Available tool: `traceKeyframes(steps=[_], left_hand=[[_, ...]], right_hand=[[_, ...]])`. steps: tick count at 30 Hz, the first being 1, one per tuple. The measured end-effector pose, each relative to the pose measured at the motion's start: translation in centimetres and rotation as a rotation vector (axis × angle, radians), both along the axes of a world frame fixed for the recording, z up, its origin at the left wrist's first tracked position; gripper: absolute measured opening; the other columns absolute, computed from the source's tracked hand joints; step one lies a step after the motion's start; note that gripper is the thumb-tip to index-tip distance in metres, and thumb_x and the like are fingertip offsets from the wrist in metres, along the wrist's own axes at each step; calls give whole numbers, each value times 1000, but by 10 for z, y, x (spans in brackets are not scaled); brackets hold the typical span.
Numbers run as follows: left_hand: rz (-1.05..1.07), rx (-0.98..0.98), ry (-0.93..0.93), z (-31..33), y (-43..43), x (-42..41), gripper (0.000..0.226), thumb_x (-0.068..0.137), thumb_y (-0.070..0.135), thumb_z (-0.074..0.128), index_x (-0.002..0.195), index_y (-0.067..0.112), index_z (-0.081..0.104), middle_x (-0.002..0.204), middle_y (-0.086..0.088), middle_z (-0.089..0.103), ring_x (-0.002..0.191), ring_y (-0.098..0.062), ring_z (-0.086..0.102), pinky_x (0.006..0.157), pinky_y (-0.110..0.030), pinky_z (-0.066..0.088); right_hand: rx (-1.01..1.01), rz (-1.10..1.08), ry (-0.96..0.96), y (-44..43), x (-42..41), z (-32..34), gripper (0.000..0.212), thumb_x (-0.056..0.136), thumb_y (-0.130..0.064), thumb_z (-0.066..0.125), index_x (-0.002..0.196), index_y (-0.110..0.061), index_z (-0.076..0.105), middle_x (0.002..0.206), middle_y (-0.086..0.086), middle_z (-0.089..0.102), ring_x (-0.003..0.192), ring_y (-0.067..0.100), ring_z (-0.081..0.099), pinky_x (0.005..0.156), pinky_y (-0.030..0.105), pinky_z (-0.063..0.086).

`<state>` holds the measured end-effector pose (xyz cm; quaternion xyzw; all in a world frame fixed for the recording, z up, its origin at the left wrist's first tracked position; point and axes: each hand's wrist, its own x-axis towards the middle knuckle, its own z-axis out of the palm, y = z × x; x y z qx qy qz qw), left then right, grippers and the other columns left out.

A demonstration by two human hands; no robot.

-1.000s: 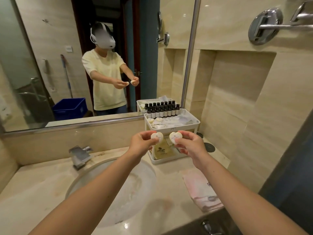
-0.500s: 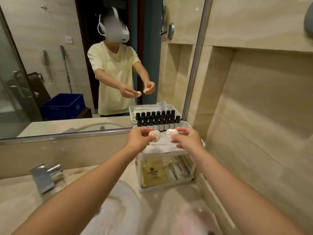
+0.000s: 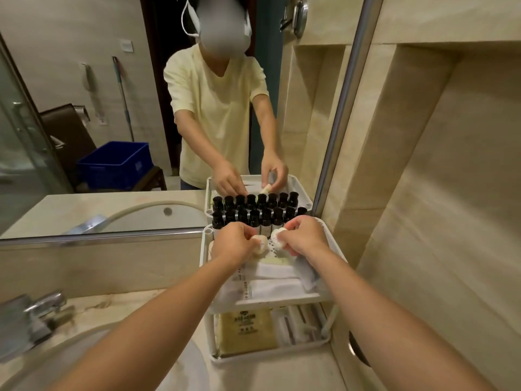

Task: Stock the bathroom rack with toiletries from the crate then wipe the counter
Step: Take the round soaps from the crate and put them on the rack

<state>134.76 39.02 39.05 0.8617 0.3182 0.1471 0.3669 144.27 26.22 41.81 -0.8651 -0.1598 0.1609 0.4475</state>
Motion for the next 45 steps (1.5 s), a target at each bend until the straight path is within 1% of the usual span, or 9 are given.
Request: traceKeyframes(steps=[3, 10, 19, 23, 26, 33, 36, 40, 45], left_hand=[[10, 45, 34, -6, -1, 8, 22, 87, 28, 67, 108, 24, 71, 94, 8, 71, 82, -10, 66, 74, -34, 58], [0, 133, 103, -11, 4, 11, 18, 90, 34, 62, 106, 37, 70, 80, 12, 71, 71, -9, 66, 67, -35, 58], [-36, 161, 129, -14, 20, 1, 20, 92, 26, 62, 109, 28, 72, 106, 9, 72, 89, -11, 66, 79, -34, 57], [-29, 191, 90, -17, 17, -1, 23, 92, 25, 62, 113, 25, 71, 109, 7, 72, 94, -13, 66, 83, -34, 56], [-15, 190, 60, -19, 16, -4, 24, 92, 26, 63, 114, 25, 71, 110, 8, 72, 97, -13, 66, 85, -34, 56], [39, 160, -59, -15, 8, -17, 20, 91, 31, 62, 110, 32, 68, 107, 17, 69, 95, -5, 63, 82, -34, 56], [11, 98, -186, -10, -6, -30, 18, 91, 32, 63, 109, 32, 68, 99, 19, 68, 86, -1, 63, 76, -35, 57], [7, 138, -304, -3, -33, -58, 21, 91, 39, 62, 111, 36, 64, 96, 22, 63, 77, 6, 59, 63, -20, 50], [-34, 129, -382, -5, -73, -100, 21, 91, 41, 59, 112, 40, 58, 101, 22, 59, 82, 5, 57, 64, -21, 48]], right_hand=[[-71, 12, -11, 7, 6, -4, 14, 74, -16, 68, 85, -24, 64, 83, 0, 70, 68, 21, 71, 71, 45, 61], [-204, 56, -68, 17, 8, -4, 14, 75, -10, 60, 85, -19, 64, 86, 1, 68, 80, 27, 68, 73, 39, 56], [-264, 137, -33, 28, 8, -11, 16, 83, -2, 57, 80, -6, 72, 66, 10, 73, 65, 23, 73, 70, 42, 62], [-293, 141, -94, 30, 7, -12, 20, 82, 2, 52, 84, -6, 70, 69, 12, 73, 67, 27, 73, 71, 43, 62], [-296, 137, -169, 29, 3, -12, 23, 80, 6, 51, 88, -8, 68, 83, 12, 73, 75, 31, 71, 73, 46, 60], [-127, 109, -311, 14, -15, -6, 18, 85, -15, 57, 91, -30, 64, 95, -11, 66, 84, 16, 63, 70, 34, 55], [-23, 111, -336, -2, -32, -8, 14, 87, -22, 59, 94, -32, 66, 95, -14, 67, 87, 10, 63, 72, 34, 55], [100, 63, -403, -31, -62, -12, 14, 85, -23, 59, 94, -31, 66, 101, -14, 65, 102, 9, 58, 83, 34, 52], [195, -9, -482, -76, -112, -20, 18, 85, -19, 57, 96, -31, 65, 100, -19, 62, 106, 7, 52, 86, 31, 47]])
